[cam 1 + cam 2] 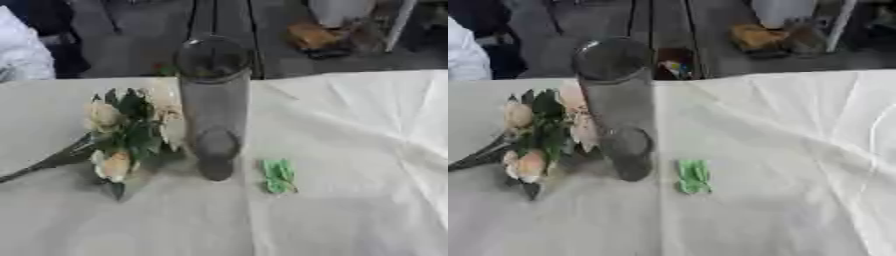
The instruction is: Arrange flowers into the vase.
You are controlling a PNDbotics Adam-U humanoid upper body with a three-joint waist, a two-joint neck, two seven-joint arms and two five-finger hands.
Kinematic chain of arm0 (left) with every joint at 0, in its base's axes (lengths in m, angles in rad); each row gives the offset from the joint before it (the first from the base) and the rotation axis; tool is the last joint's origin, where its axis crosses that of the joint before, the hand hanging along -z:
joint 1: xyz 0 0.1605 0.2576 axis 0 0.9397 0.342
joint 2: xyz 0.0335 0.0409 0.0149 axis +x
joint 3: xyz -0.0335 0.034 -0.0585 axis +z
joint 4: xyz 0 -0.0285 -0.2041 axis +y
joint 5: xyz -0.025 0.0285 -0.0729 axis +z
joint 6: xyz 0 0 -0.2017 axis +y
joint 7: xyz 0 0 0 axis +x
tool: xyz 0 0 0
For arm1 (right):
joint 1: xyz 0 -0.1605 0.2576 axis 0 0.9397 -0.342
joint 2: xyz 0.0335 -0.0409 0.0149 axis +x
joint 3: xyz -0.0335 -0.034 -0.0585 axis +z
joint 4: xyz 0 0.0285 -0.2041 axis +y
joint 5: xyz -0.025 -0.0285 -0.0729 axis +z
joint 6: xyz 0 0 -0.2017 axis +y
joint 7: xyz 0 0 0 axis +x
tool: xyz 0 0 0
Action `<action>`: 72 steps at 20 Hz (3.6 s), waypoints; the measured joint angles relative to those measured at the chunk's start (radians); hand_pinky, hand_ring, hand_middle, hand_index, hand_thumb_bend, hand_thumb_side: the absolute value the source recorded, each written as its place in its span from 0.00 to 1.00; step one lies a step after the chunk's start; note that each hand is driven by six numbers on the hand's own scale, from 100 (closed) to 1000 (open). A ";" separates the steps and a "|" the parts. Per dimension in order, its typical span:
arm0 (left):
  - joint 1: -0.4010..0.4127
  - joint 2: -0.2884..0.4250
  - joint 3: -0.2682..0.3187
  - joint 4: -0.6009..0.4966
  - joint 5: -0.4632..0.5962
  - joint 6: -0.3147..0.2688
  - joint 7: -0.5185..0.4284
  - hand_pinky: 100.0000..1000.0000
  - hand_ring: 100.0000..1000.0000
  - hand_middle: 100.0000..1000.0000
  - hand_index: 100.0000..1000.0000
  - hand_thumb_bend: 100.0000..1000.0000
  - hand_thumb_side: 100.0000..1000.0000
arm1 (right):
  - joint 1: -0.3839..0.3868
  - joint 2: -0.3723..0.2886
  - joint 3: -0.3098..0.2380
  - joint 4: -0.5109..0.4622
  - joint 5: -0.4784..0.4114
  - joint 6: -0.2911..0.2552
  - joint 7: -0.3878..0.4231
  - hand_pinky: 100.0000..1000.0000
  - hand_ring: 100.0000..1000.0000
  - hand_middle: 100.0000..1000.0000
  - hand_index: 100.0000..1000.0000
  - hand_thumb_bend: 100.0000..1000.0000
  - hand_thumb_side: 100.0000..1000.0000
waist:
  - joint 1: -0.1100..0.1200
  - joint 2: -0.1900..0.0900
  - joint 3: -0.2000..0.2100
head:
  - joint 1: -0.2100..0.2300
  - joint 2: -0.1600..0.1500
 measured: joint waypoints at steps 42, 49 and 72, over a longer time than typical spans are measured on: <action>0.159 0.422 -0.049 0.005 -0.282 0.459 -0.622 0.97 1.00 1.00 1.00 0.40 0.80 | 0.009 -0.016 0.012 0.000 -0.007 0.006 0.023 0.11 0.26 0.19 0.46 0.00 0.92 | 0.008 -0.012 -0.026 | 0.027 -0.008; 0.154 0.456 -0.066 0.062 -0.314 0.462 -0.673 0.92 1.00 1.00 1.00 0.45 0.76 | 0.010 -0.016 0.016 0.000 -0.009 0.007 0.027 0.11 0.26 0.19 0.46 0.00 0.92 | 0.005 -0.012 -0.026 | 0.028 -0.009; 0.056 0.474 -0.181 0.255 -0.443 0.377 -0.708 0.82 0.96 0.98 1.00 0.48 0.66 | 0.010 -0.016 0.025 0.000 -0.016 0.009 0.044 0.11 0.26 0.19 0.47 0.00 0.92 | 0.005 -0.002 -0.040 | 0.047 -0.027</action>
